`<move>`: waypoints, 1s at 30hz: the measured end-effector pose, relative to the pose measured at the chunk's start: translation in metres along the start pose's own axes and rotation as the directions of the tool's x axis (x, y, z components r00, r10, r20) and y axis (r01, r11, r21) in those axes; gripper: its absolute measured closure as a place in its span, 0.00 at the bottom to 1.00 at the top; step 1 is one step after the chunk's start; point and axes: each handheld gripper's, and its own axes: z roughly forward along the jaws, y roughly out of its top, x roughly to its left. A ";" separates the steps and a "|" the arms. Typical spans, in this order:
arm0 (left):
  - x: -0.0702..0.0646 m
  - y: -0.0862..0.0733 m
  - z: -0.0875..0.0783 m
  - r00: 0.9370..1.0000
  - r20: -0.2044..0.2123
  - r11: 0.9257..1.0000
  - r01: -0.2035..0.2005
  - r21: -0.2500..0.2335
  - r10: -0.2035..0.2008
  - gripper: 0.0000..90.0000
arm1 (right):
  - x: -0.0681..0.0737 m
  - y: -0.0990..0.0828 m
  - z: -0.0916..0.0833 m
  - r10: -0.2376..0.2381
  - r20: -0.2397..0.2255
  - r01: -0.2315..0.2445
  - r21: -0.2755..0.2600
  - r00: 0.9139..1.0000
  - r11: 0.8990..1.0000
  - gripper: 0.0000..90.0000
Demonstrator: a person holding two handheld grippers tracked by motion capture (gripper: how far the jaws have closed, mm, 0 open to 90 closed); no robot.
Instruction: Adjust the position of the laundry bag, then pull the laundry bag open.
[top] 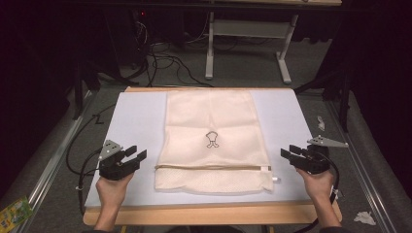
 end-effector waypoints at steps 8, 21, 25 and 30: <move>0.008 -0.005 0.003 1.000 -0.019 1.000 0.022 0.004 -0.022 0.60 | -0.008 -0.008 0.003 0.031 0.019 -0.031 -0.011 0.999 0.999 0.60; 0.014 -0.007 0.006 0.999 -0.034 0.999 0.043 0.006 -0.043 0.59 | -0.014 -0.014 0.003 0.047 0.041 -0.047 -0.015 0.998 0.999 0.60; 0.014 -0.007 0.006 0.998 -0.036 0.999 0.045 0.003 -0.045 0.59 | -0.015 -0.014 0.004 0.048 0.043 -0.047 -0.017 0.998 0.999 0.60; 0.016 -0.008 0.007 0.998 -0.042 0.999 0.054 0.002 -0.054 0.59 | -0.015 -0.015 0.005 0.055 0.045 -0.054 -0.017 0.997 0.998 0.60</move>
